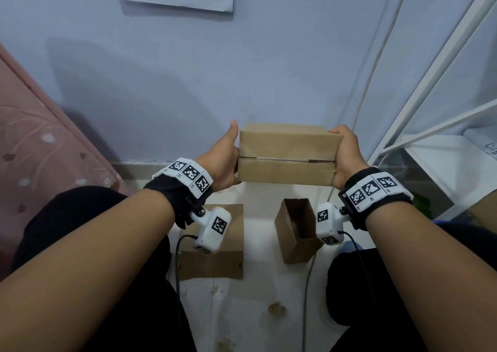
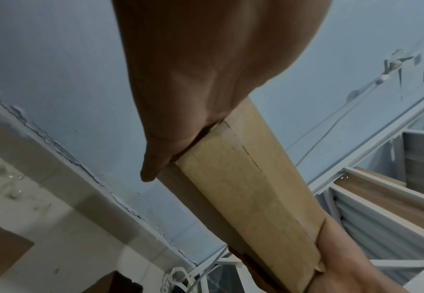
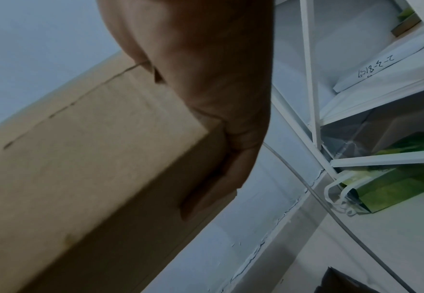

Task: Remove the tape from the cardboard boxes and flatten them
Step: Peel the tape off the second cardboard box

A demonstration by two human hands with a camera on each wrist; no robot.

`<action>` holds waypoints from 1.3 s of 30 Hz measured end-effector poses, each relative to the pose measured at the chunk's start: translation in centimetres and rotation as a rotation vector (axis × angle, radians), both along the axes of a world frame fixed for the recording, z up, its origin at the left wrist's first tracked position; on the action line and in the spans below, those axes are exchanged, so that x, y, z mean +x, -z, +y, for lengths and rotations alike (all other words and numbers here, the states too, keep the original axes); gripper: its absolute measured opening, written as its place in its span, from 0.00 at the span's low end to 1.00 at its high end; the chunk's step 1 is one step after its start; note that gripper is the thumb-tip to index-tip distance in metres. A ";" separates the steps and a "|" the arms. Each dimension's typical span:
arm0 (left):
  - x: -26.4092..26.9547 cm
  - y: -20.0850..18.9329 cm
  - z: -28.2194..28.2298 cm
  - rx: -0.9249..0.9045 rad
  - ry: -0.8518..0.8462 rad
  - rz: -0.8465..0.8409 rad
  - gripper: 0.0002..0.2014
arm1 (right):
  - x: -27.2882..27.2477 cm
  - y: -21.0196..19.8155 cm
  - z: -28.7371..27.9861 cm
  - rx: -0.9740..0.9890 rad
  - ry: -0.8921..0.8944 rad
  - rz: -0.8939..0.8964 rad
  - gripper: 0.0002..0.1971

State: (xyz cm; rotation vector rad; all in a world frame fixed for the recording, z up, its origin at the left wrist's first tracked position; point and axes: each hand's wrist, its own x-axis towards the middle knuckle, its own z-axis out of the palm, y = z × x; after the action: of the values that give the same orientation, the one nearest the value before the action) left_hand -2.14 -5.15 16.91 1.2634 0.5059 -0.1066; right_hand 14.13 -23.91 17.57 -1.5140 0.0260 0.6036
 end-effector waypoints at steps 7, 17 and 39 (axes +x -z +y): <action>-0.3 -0.3 0.3 -0.045 -0.043 -0.069 0.54 | -0.2 -0.3 0.4 0.031 -0.039 -0.017 0.14; 0.1 0.0 1.3 0.055 -0.170 -0.100 0.48 | -0.6 -1.0 0.3 0.062 -0.127 -0.019 0.17; -0.7 -0.9 3.6 0.082 -0.853 -0.270 0.36 | -1.6 -2.2 -0.4 0.166 -0.245 -0.004 0.16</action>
State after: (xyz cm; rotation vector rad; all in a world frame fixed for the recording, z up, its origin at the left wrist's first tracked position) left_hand -2.87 -1.52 17.79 1.0290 0.7760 0.7958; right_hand 12.57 -24.27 19.77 -1.3664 -0.2111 0.7794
